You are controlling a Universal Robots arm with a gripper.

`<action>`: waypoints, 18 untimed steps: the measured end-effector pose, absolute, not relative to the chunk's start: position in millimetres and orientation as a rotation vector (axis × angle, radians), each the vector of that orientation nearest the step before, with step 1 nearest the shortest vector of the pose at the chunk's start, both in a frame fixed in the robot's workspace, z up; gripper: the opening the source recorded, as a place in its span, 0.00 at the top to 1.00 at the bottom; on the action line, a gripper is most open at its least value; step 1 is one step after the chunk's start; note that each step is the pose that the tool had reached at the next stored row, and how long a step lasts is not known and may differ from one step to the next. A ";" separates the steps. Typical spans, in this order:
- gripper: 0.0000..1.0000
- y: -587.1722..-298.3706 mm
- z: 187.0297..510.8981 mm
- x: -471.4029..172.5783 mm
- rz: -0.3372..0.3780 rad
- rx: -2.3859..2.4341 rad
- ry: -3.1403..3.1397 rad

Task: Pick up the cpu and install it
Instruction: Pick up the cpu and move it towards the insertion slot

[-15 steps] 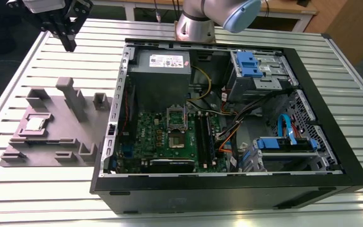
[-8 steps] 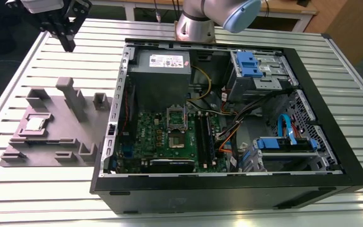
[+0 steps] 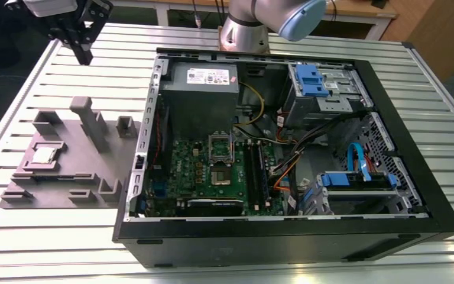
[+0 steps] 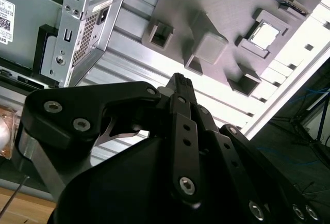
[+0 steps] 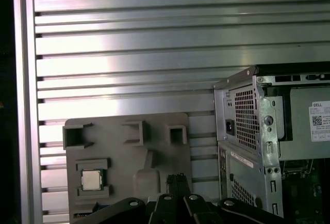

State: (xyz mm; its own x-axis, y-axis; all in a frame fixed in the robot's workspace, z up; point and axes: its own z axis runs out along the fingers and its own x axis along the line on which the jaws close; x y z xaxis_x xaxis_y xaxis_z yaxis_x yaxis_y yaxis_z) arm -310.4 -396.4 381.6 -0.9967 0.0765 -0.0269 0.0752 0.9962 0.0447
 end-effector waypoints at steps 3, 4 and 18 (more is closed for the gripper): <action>0.90 -396.3 381.3 -311.5 0.068 0.118 3.110; 0.90 -396.4 381.3 -311.9 0.068 0.118 3.110; 0.90 -396.4 379.3 -319.8 0.068 0.118 3.110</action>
